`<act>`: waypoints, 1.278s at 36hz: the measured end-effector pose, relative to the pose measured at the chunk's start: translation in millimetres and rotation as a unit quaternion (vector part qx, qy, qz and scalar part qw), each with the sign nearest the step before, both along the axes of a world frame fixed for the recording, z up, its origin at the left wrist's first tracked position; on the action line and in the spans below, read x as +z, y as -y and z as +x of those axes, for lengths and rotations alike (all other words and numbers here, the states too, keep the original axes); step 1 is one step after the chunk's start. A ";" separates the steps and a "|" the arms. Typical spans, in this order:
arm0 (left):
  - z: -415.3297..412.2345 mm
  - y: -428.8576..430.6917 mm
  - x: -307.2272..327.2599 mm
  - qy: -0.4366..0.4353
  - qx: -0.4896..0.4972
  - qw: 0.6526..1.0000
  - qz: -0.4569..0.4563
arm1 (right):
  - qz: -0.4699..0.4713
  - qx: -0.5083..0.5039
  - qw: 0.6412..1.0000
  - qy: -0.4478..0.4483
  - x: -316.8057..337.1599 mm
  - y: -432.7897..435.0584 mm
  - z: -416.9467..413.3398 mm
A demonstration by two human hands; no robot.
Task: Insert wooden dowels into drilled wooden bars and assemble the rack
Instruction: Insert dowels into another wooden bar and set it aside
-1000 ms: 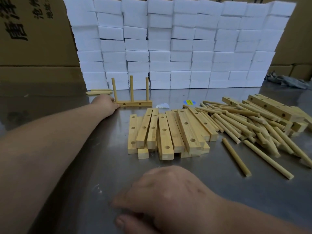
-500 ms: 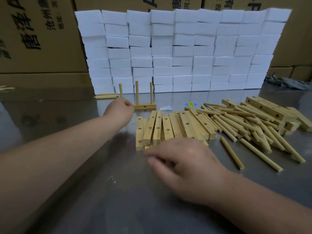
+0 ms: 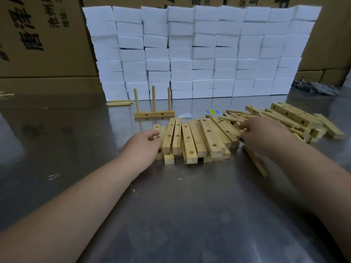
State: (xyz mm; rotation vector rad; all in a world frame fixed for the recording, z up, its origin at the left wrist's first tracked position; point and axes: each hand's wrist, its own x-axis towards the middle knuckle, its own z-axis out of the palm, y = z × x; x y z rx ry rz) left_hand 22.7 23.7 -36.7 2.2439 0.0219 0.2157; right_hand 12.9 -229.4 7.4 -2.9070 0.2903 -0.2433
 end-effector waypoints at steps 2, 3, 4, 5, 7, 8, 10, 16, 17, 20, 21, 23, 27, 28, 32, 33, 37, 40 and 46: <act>-3.2 -2.6 -0.7 -0.007 -0.035 0.999 0.023 | -0.007 0.008 1.000 -0.017 -3.6 1.9 2.6; -4.9 -2.9 -0.4 -0.013 -0.045 0.998 0.032 | -0.014 0.008 1.000 -0.018 -5.3 2.9 3.4; -6.4 -3.2 0.0 -0.020 -0.051 0.998 0.041 | -0.020 0.005 1.000 -0.017 -7.2 3.0 4.7; -7.3 -3.5 0.1 -0.025 -0.055 0.997 0.047 | -0.023 0.002 1.000 -0.016 -9.0 2.9 5.4; -7.6 -3.4 0.3 -0.032 -0.061 0.996 0.054 | -0.023 -0.002 1.000 -0.019 -11.7 1.8 6.4; -7.7 -3.4 0.2 -0.032 -0.061 0.996 0.058 | -0.025 -0.001 0.999 -0.021 -12.6 1.3 6.7; -7.8 -3.8 -0.4 -0.031 -0.057 0.995 0.071 | -0.038 0.002 0.999 -0.019 -13.1 1.0 6.9; -9.0 -4.2 -1.6 -0.023 -0.020 0.996 0.088 | -0.073 -0.008 0.997 -0.035 -10.7 0.0 5.6; -8.8 -4.3 -1.5 -0.019 -0.009 0.995 0.096 | -0.080 -0.008 0.996 -0.040 -10.0 -0.2 4.7; -7.5 -4.6 -1.6 0.000 0.013 0.994 0.112 | -0.099 0.002 0.994 -0.052 -8.7 -0.7 2.4; -7.0 -4.8 -1.8 0.005 0.017 0.993 0.113 | -0.103 0.006 0.993 -0.053 -8.2 -1.2 2.0; -6.1 -5.3 -2.3 0.013 0.023 0.994 0.106 | -0.112 0.009 0.992 -0.057 -8.4 -1.9 2.3; -4.7 -5.5 -2.9 0.014 0.024 0.996 0.082 | -0.125 0.005 0.990 -0.069 -9.5 -3.2 3.0; -4.5 -5.7 -2.9 0.014 0.025 0.997 0.078 | -0.127 0.003 0.990 -0.068 -9.2 -3.5 2.8; -3.8 -6.8 -2.4 0.015 0.031 0.997 0.069 | -0.116 -0.025 0.993 -0.018 -2.9 -4.5 1.8; -3.6 -6.7 -2.2 0.016 0.033 0.997 0.071 | -0.112 -0.028 0.993 0.009 -1.1 -4.7 1.5; -3.3 -6.0 -2.0 0.019 0.039 0.996 0.072 | -0.030 0.015 0.984 0.176 6.4 -12.8 -7.3; -3.3 -5.8 -1.2 0.018 0.045 0.997 0.057 | 0.046 0.080 0.953 0.288 8.5 -22.6 -17.0; -3.3 -5.4 3.0 0.037 0.074 0.996 0.034 | 0.080 0.133 0.944 0.291 2.3 -29.9 -20.3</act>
